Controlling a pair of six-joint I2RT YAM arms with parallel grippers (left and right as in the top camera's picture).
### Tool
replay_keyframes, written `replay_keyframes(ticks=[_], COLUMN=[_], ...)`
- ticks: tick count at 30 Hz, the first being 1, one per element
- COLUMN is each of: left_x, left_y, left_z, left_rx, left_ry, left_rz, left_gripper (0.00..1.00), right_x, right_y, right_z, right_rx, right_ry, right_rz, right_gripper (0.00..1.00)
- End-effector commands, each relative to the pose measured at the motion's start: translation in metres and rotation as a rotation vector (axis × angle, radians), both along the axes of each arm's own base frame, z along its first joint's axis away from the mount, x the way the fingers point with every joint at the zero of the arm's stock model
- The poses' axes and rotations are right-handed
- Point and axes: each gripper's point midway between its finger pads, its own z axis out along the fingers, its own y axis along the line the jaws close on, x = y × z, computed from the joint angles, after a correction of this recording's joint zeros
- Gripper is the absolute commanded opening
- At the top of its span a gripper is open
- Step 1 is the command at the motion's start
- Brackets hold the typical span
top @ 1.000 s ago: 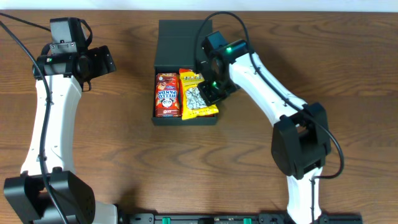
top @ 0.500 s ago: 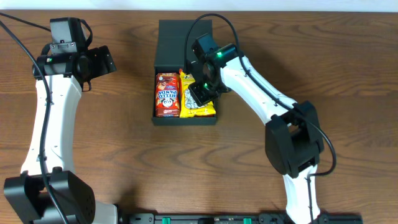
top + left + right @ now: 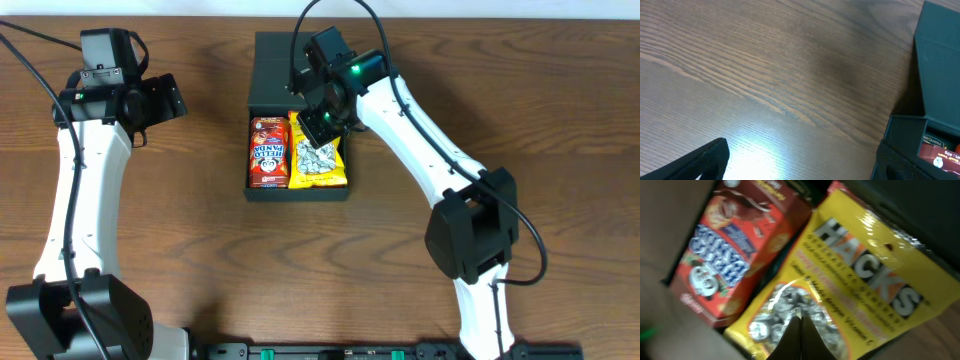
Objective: Pack container
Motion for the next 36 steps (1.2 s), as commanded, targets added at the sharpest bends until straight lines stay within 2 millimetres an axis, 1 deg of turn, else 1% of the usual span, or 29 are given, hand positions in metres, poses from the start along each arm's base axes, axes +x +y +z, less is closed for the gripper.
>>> replay_keyframes(ticks=[1, 7, 9, 11, 13, 16, 19, 21, 24, 26, 28, 29, 30, 31, 32, 33, 34, 35, 36], left_x=[-0.001, 0.0, 0.0, 0.0, 0.0, 0.0, 0.0, 0.0, 0.001, 0.005, 0.012, 0.017, 0.022, 0.029, 0.036, 0.041, 0.044, 0.046, 0.047], left_y=[-0.001, -0.001, -0.001, -0.001, -0.001, -0.001, -0.001, -0.001, -0.002, -0.01, -0.021, -0.027, -0.033, -0.039, -0.045, -0.048, -0.049, -0.049, -0.049], left_z=[-0.006, -0.006, -0.006, -0.006, -0.006, -0.006, -0.006, -0.005, -0.005, -0.004, -0.003, -0.004, -0.004, -0.006, -0.011, -0.017, -0.027, -0.039, -0.05], left_rx=[-0.008, -0.008, -0.008, -0.008, -0.008, -0.008, -0.008, -0.007, -0.012, -0.053, -0.108, -0.141, -0.179, -0.233, -0.286, -0.324, -0.352, -0.374, -0.393], left_ry=[0.017, 0.016, 0.015, 0.015, 0.014, 0.014, 0.013, 0.012, 0.011, -0.006, -0.032, -0.047, -0.061, -0.076, -0.084, -0.081, -0.066, -0.04, -0.014], left_rz=[0.001, 0.001, 0.001, 0.001, 0.001, 0.001, 0.001, 0.001, -0.002, -0.03, -0.068, -0.085, -0.088, -0.085, -0.074, -0.052, -0.026, 0.007, 0.035], left_gripper=[0.95, 0.95, 0.95, 0.95, 0.95, 0.95, 0.95, 0.95, 0.95, 0.96, 1.0, 0.89, 0.8, 0.67, 0.44, 0.24, 0.12, 0.06, 0.06], right_x=[0.009, 0.002, 0.002, 0.005, 0.009, 0.012, 0.021, 0.023, 0.023, 0.033, 0.047, 0.057, 0.066, 0.075, 0.083, 0.089, 0.093, 0.097, 0.1], right_y=[-0.018, -0.033, -0.033, -0.032, -0.028, -0.018, -0.014, -0.017, -0.024, -0.03, -0.037, -0.044, -0.052, -0.061, -0.07, -0.08, -0.088, -0.099, -0.107], right_z=[-0.018, -0.062, -0.067, -0.066, -0.059, -0.039, -0.005, 0.008, 0.01, 0.025, 0.043, 0.05, 0.053, 0.056, 0.055, 0.054, 0.052, 0.049, 0.047], right_rx=[-0.069, -0.138, -0.138, -0.13, -0.111, -0.062, -0.034, -0.033, -0.034, -0.013, 0.016, 0.031, 0.046, 0.077, 0.122, 0.158, 0.18, 0.192, 0.202], right_ry=[-0.016, 0.028, 0.028, 0.015, 0.005, -0.005, -0.051, -0.056, -0.047, -0.082, -0.136, -0.162, -0.178, -0.181, -0.164, -0.145, -0.129, -0.113, -0.103], right_rz=[-0.018, -0.042, -0.046, -0.047, -0.046, -0.037, -0.039, -0.046, -0.059, -0.08, -0.107, -0.128, -0.149, -0.171, -0.194, -0.227, -0.255, -0.285, -0.299], right_gripper=[0.01, 0.01, 0.01, 0.01, 0.01, 0.01, 0.01, 0.01, 0.01, 0.01, 0.01, 0.01, 0.01, 0.01, 0.01, 0.01, 0.01, 0.01, 0.01])
